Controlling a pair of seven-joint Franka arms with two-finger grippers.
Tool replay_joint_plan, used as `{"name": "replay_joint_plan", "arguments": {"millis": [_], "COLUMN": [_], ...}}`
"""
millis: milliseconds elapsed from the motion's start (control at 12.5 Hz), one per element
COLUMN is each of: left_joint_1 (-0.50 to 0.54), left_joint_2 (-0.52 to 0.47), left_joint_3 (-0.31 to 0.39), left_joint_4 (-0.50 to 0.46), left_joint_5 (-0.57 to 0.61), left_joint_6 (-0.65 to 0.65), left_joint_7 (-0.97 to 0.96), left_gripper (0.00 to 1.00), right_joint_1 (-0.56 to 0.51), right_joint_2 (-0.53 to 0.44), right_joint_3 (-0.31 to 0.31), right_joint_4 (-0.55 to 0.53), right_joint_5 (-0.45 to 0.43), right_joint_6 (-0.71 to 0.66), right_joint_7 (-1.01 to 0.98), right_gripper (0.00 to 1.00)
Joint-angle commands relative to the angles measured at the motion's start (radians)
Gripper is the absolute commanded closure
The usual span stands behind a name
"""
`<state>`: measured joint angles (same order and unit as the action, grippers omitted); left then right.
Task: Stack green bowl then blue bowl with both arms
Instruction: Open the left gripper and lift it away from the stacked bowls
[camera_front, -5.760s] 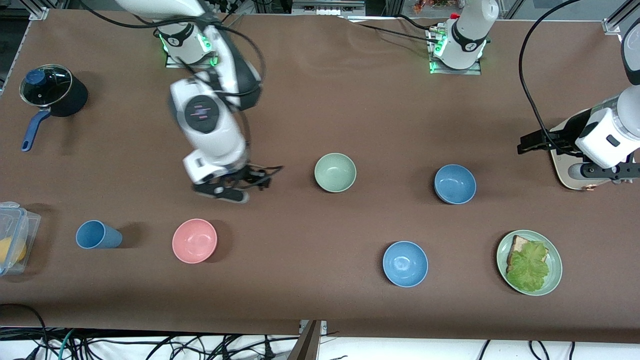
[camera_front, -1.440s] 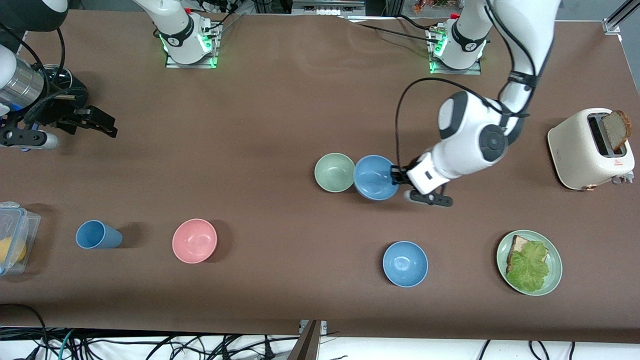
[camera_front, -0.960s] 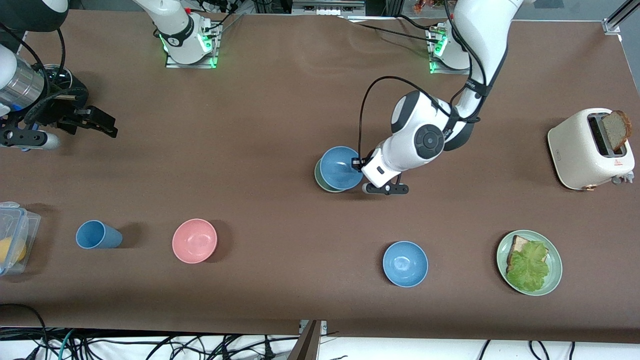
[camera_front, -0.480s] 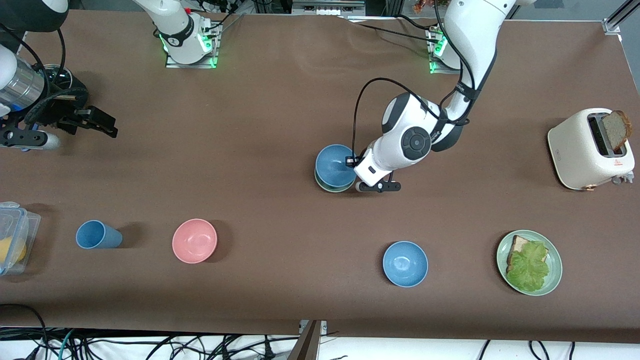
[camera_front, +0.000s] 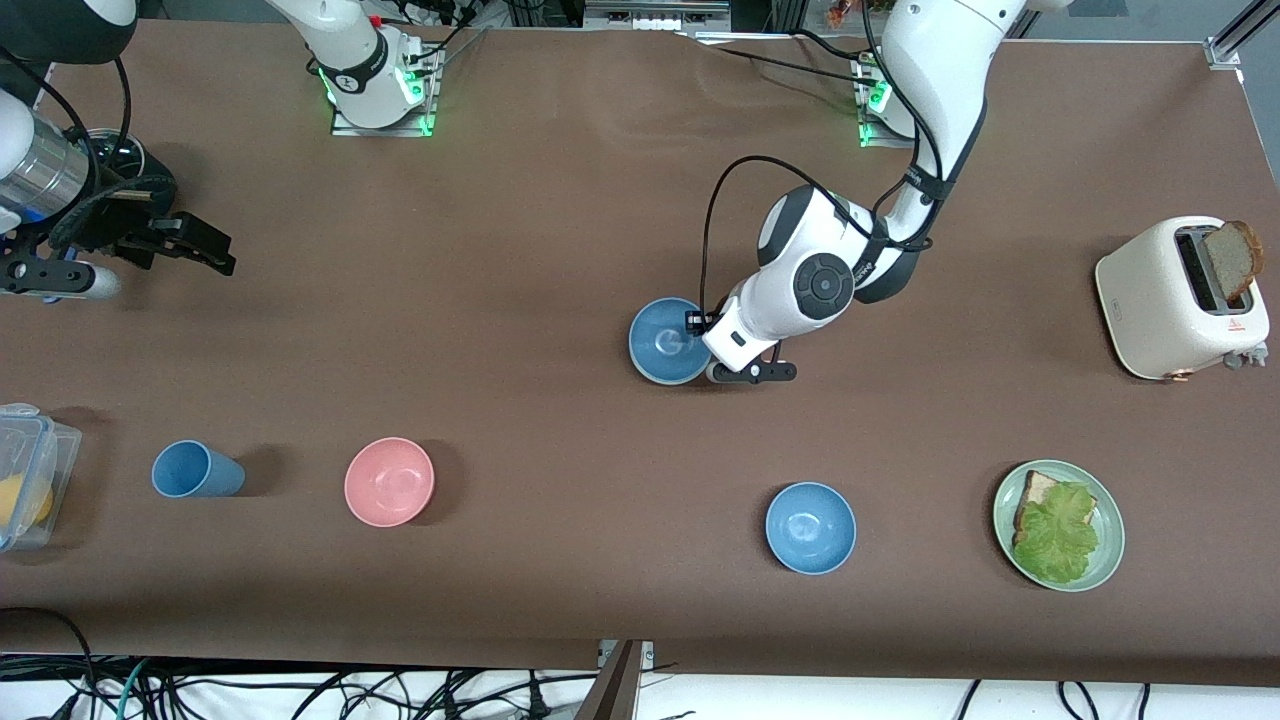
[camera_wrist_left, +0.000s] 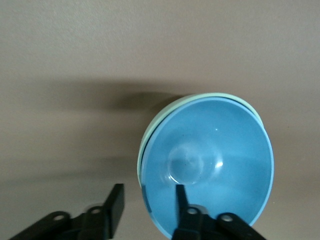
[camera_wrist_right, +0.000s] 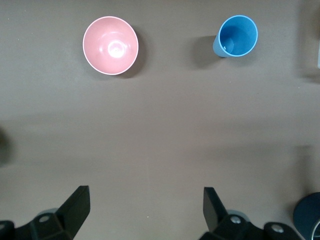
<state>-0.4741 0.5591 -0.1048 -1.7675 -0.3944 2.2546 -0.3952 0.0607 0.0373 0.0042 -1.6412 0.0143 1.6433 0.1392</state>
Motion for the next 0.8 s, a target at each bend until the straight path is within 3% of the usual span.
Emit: {"name": "replay_joint_plan", "arguments": {"millis": [0, 160, 320, 400, 560, 720], "left_joint_1": [0.006, 0.023, 0.04, 0.058, 0.138, 0.216], "left_joint_2": [-0.039, -0.056, -0.062, -0.067, -0.117, -0.175], "left_joint_3": [0.026, 0.049, 0.079, 0.079, 0.08, 0.08], "left_joint_4": [0.037, 0.112, 0.247, 0.287, 0.293, 0.29], "left_joint_5": [-0.006, 0.009, 0.223, 0.273, 0.288, 0.289], "left_joint_6": [-0.039, -0.146, -0.307, -0.35, -0.357, -0.387], "left_joint_7": [-0.011, -0.007, 0.002, 0.006, 0.013, 0.14], "left_gripper": [0.0, 0.0, 0.0, 0.0, 0.0, 0.0], "right_joint_1": [-0.002, -0.002, -0.004, -0.002, -0.002, -0.004], "right_joint_2": [0.012, 0.012, 0.012, 0.012, 0.012, 0.012], "right_joint_3": [0.002, 0.002, 0.002, 0.002, 0.0, 0.002], "right_joint_4": [0.029, 0.029, 0.029, 0.029, 0.028, 0.027], "right_joint_5": [0.012, 0.012, 0.012, 0.012, 0.012, 0.012], "right_joint_6": [-0.023, -0.023, -0.023, -0.023, -0.023, -0.023], "right_joint_7": [0.002, 0.002, 0.0, 0.0, 0.0, 0.0], "right_gripper": [0.0, 0.0, 0.0, 0.0, 0.0, 0.0]}}
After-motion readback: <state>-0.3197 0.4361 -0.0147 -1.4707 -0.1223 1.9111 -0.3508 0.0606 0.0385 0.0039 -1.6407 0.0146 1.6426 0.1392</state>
